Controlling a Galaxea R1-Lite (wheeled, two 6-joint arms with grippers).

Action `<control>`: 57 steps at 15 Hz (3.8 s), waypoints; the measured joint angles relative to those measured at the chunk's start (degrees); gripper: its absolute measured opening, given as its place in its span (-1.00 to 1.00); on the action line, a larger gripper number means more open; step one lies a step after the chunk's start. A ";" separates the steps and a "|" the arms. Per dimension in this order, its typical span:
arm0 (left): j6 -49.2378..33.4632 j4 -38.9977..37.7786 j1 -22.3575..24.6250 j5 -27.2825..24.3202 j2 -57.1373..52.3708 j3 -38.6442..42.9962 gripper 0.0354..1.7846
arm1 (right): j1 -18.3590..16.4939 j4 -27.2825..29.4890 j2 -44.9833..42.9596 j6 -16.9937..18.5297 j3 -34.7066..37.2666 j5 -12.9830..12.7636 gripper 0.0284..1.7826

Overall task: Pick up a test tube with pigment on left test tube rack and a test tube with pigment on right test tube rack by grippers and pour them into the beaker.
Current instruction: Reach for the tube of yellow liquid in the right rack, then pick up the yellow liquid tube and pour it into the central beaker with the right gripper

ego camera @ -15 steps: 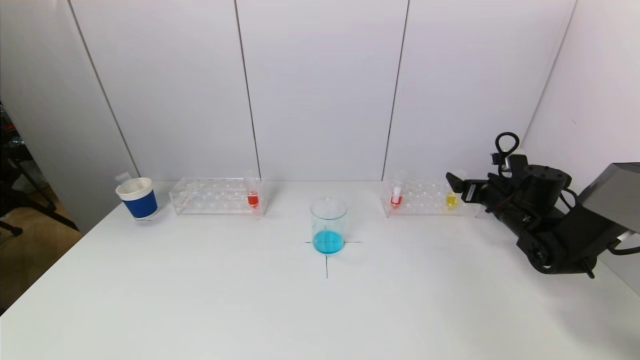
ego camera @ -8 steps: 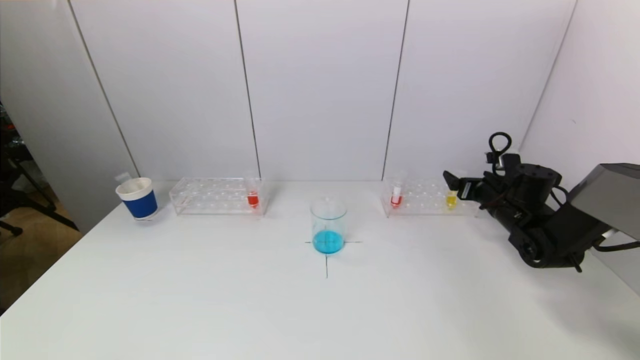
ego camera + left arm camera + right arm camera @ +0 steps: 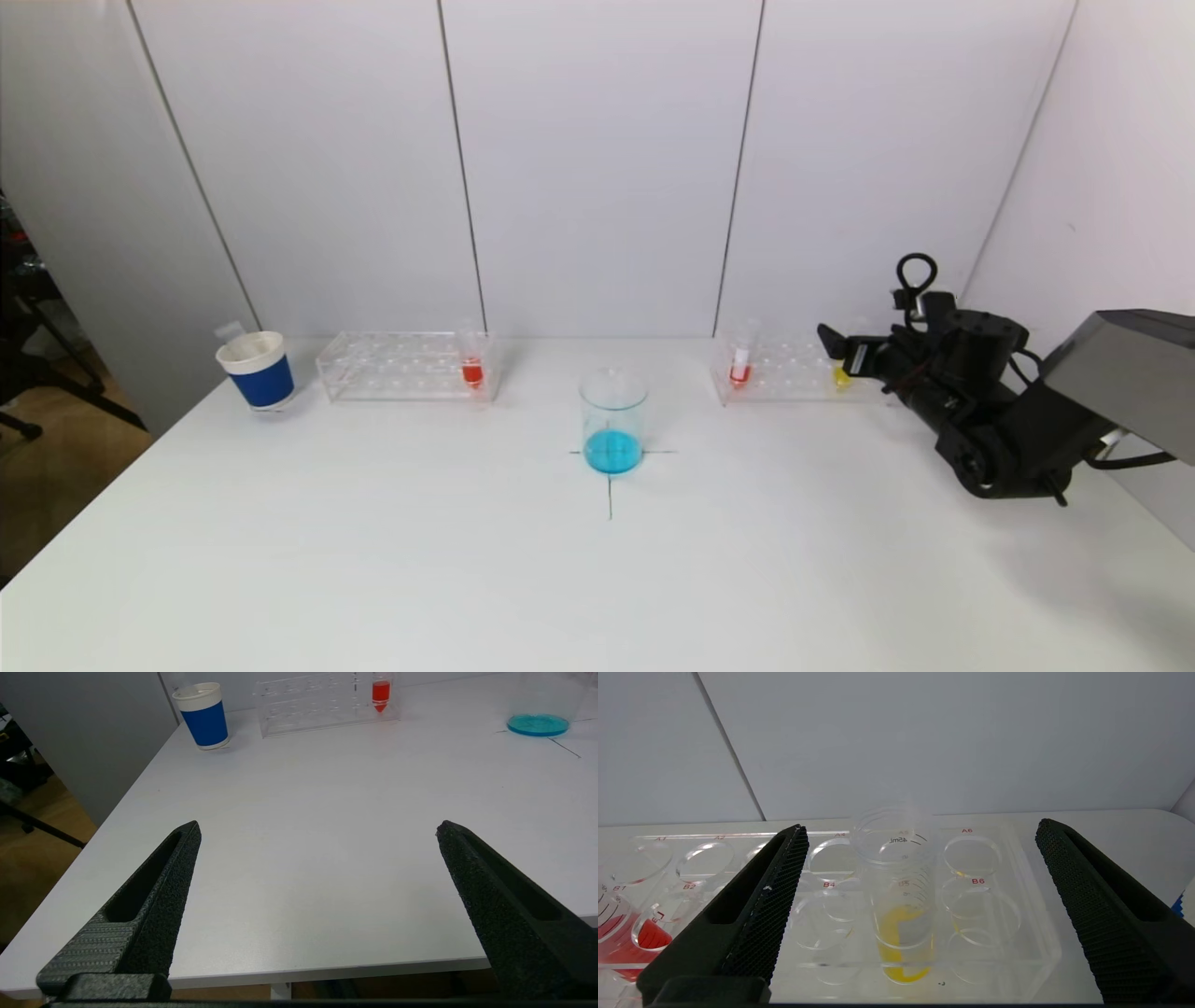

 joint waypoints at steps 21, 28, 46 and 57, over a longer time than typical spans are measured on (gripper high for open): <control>0.00 0.00 -0.02 0.01 0.00 0.00 0.98 | 0.80 -1.07 2.08 -0.41 -1.32 -1.02 0.99; 0.00 -0.02 0.00 0.01 0.00 0.00 0.98 | 1.07 -1.00 2.21 -0.52 -1.33 -1.05 0.99; 0.00 0.00 0.00 0.00 0.00 0.00 0.98 | 1.13 -0.83 2.34 -0.72 -1.49 -1.01 0.69; 0.00 0.00 -0.02 0.00 0.00 0.00 0.98 | 1.11 -0.50 2.51 -0.69 -1.84 -1.12 -0.46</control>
